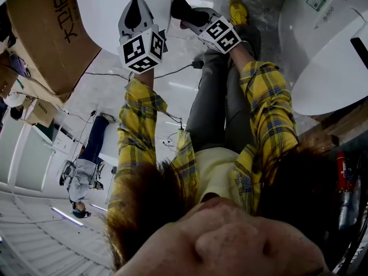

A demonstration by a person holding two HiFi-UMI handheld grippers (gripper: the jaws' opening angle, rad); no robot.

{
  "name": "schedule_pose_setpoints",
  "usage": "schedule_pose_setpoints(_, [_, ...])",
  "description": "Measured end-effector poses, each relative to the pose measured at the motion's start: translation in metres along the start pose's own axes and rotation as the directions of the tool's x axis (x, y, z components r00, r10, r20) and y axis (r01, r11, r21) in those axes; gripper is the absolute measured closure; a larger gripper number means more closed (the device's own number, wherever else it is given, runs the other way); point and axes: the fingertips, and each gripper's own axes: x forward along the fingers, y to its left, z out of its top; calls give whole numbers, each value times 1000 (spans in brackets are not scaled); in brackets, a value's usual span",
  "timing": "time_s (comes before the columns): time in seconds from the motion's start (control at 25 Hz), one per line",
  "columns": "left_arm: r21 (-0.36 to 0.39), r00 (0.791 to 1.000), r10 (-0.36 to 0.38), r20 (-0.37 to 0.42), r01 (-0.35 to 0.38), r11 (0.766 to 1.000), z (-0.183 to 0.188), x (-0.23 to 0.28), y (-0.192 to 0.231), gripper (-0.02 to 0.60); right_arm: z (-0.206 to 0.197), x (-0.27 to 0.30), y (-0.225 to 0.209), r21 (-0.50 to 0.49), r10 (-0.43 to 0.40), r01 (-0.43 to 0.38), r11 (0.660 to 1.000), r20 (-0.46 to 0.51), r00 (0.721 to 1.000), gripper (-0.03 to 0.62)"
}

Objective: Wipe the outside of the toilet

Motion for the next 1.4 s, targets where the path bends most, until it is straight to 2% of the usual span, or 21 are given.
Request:
schedule_pose_setpoints(0.12, [-7, 1000, 7, -3, -7, 1000, 3, 1, 4, 580, 9, -10, -17, -14, -20, 20, 1000, 3, 1000, 471])
schedule_pose_setpoints(0.28, [0, 1000, 21, -4, -21, 1000, 8, 7, 7, 579, 35, -31, -61, -5, -124, 125, 992, 69, 990, 471])
schedule_pose_setpoints(0.52, [14, 1000, 26, 2, -26, 1000, 21, 19, 3, 580, 77, -54, -127, 19, -264, 264, 964, 136, 955, 471])
schedule_pose_setpoints(0.76, [-60, 998, 61, 34, -59, 996, 31, 32, 12, 580, 116, -57, -169, 32, -350, 351, 936, 198, 916, 471])
schedule_pose_setpoints(0.96, [-24, 998, 40, 41, -39, 999, 36, 44, 6, 580, 141, -56, -196, 59, -405, 403, 913, 221, 887, 471])
schedule_pose_setpoints(1.24, [-46, 996, 45, 71, -42, 998, 44, 50, 5, 580, 161, -49, -215, 78, -423, 417, 906, 235, 875, 471])
schedule_pose_setpoints(1.4, [-45, 997, 43, 70, -40, 998, 41, 51, 8, 580, 168, -51, -229, 113, -475, 462, 880, 269, 838, 471])
